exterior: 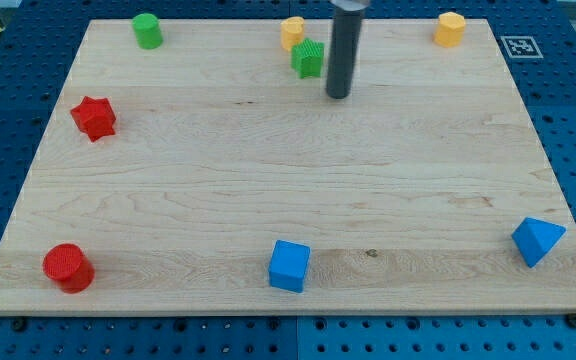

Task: Move your arm towards the green circle

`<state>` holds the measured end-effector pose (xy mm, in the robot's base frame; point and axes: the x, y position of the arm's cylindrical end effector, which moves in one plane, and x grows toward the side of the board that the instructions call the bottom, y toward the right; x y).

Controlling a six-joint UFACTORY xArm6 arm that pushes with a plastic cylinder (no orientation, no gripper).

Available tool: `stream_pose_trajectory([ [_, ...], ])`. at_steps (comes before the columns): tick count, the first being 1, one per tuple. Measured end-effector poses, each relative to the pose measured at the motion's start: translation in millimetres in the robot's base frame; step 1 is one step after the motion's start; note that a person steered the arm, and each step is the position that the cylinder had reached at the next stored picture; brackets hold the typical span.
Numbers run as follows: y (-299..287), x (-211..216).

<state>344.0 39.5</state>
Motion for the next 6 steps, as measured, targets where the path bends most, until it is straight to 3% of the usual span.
stream_pose_trajectory([
  [2,-122.3,-1.0],
  [4,-259.3,-71.5],
  [6,-287.1,-96.6],
])
